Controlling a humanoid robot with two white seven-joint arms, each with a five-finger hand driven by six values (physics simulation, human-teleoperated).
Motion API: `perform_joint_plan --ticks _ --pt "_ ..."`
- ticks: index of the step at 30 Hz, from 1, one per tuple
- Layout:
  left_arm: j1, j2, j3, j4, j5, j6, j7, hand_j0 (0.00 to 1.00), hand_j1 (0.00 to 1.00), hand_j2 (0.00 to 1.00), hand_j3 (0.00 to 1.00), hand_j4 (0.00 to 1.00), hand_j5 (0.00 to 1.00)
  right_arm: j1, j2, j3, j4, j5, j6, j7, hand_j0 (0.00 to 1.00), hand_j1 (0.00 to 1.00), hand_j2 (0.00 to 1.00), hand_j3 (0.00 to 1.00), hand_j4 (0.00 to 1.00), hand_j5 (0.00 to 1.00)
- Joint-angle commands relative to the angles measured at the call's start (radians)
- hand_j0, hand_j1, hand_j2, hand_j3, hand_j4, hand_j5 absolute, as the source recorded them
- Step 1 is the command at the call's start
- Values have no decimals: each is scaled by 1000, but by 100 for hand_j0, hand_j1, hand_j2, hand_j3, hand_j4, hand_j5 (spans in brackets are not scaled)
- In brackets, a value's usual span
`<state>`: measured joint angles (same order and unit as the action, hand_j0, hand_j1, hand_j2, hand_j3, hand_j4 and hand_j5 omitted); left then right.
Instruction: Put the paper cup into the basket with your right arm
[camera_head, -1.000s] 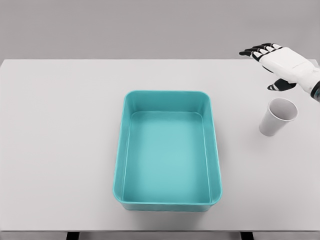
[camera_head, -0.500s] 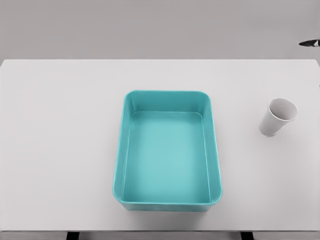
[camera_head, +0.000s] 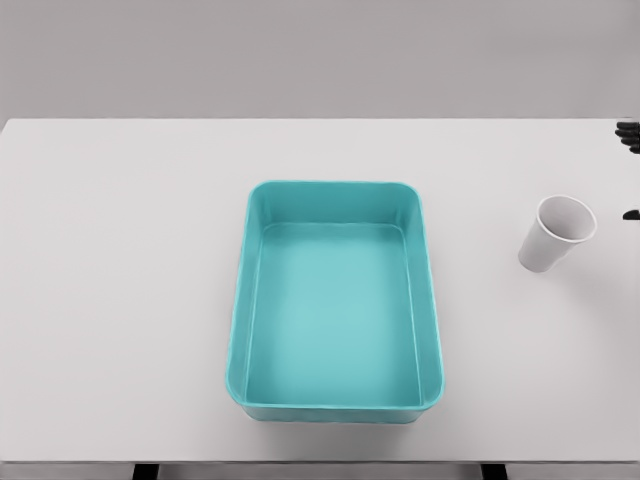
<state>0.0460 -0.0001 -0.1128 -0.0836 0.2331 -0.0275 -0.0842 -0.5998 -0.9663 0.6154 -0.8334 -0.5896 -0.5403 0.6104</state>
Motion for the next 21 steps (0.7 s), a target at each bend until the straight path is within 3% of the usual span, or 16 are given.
perform_joint_plan --ticks 1,9,21 --pt "0 0 1 1 0 0 0 100 100 100 100 100 100 2 24 -2 20 -22 -16 0 100 100 100 100 100 100" --pt "0 0 -1 1 0 0 0 100 100 100 100 100 100 29 47 1 14 -15 -18 0 100 100 100 100 100 100" --pt "0 0 1 1 0 0 0 100 100 100 100 100 100 55 21 40 -4 19 -52 0 100 100 100 100 100 100"
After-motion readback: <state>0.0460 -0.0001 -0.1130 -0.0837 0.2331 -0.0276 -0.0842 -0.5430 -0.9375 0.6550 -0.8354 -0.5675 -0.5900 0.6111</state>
